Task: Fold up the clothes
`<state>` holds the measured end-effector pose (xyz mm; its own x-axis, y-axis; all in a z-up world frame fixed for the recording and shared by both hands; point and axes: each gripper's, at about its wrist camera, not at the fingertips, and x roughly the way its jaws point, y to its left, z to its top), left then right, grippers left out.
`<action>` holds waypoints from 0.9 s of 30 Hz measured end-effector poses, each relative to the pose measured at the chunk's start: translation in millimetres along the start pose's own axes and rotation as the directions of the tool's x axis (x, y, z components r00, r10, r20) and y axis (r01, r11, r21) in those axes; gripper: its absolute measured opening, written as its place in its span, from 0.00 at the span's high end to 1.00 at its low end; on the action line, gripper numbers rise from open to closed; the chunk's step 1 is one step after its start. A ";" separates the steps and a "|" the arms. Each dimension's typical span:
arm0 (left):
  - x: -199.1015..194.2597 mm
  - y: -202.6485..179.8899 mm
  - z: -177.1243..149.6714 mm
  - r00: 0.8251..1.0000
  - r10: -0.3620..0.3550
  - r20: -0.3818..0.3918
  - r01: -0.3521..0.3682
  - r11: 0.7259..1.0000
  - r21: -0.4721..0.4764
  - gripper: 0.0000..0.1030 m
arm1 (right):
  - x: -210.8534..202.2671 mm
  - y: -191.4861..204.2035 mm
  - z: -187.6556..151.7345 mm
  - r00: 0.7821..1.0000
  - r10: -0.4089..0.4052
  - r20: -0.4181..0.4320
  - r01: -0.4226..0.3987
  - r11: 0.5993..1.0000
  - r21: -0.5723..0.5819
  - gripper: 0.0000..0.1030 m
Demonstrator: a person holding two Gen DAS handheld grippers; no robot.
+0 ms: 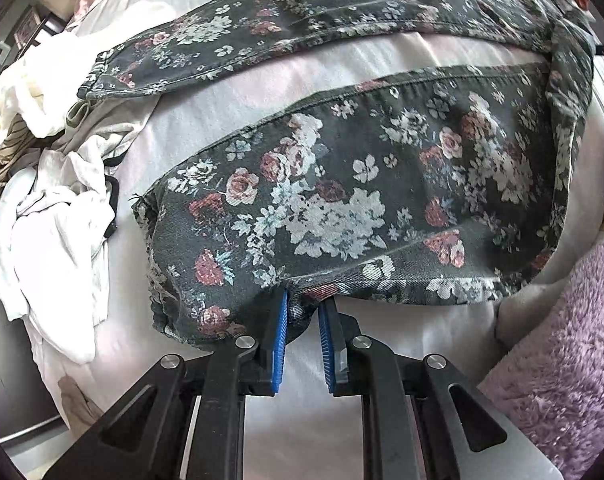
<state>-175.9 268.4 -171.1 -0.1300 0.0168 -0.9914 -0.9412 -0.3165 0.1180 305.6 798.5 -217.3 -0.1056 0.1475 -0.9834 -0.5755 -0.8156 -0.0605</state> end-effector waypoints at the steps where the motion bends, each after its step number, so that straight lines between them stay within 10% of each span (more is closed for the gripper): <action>1: -0.4 1.3 0.8 1.000 0.002 0.000 -0.002 1.000 -0.006 0.84 | 2.0 -1.6 0.6 1.000 0.025 0.000 -0.025 1.000 0.006 0.68; 5: -4.1 -1.1 8.3 1.000 0.014 -0.001 -0.014 1.000 -0.018 0.85 | -2.3 0.5 -1.4 1.000 0.000 0.018 0.001 0.999 -0.033 0.96; 17: -65.0 -13.2 -8.2 0.994 0.073 0.081 -0.068 0.996 -0.056 0.88 | -93.4 -22.3 -24.0 1.000 0.008 0.014 -0.008 1.000 0.008 0.97; 27: -104.2 -10.9 -27.0 0.985 0.110 0.131 -0.101 0.992 -0.077 0.89 | -130.2 -21.0 -75.3 0.987 0.008 -0.159 -0.011 1.000 -0.018 0.97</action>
<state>-143.8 244.5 -70.6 -0.2724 0.1058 -0.9564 -0.8967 -0.3884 0.2124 392.5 754.3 -100.9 0.0202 0.0506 -0.9985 -0.5594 -0.8272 -0.0532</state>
